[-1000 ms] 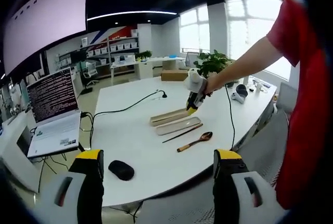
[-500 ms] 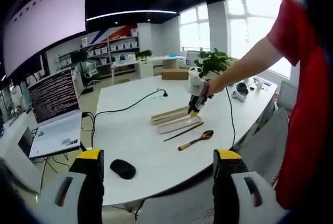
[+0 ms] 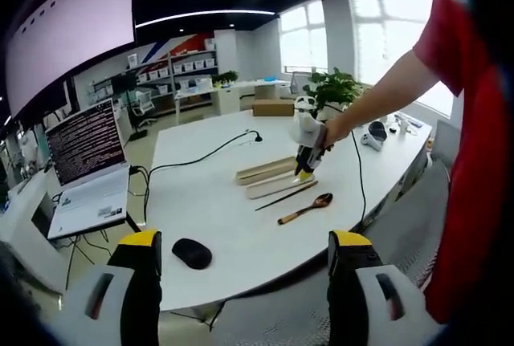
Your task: Arrange the utensils inside the cutlery case until each visible utensil rests in its matching compartment.
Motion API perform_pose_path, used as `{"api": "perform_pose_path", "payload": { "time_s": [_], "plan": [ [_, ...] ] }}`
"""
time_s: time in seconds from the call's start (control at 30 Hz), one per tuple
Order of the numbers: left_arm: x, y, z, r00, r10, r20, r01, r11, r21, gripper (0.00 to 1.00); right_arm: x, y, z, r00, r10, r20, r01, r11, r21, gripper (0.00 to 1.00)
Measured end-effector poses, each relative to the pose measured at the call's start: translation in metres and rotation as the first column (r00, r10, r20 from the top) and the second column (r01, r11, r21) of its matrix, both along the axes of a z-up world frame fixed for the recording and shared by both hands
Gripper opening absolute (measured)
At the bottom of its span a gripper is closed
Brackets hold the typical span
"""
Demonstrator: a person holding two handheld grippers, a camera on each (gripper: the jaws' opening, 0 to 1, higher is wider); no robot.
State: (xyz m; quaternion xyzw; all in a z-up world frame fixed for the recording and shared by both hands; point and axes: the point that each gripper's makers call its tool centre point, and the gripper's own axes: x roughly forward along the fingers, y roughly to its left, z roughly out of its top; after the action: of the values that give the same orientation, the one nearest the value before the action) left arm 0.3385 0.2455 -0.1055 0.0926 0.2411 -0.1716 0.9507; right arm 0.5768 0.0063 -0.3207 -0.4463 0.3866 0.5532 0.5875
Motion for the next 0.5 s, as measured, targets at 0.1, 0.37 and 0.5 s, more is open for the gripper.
{"api": "perform_pose_path", "payload": {
  "time_s": [0.1,0.37,0.5],
  "plan": [
    [0.000,0.000,-0.002,1.000,0.000,-0.007,0.000,1.000,0.001,0.88,-0.004,0.001,-0.002,1.000,0.007,-0.008,-0.007,1.000,-0.005,0.13],
    [0.001,0.002,-0.005,1.000,0.007,-0.016,-0.007,1.000,-0.001,0.88,-0.012,-0.003,-0.016,0.999,0.024,-0.037,-0.025,0.999,-0.046,0.12],
    [0.002,0.003,-0.005,1.000,0.010,-0.020,-0.010,1.000,-0.002,0.88,-0.012,-0.005,-0.022,0.999,0.016,-0.052,-0.019,0.999,-0.049,0.11]
  ]
}}
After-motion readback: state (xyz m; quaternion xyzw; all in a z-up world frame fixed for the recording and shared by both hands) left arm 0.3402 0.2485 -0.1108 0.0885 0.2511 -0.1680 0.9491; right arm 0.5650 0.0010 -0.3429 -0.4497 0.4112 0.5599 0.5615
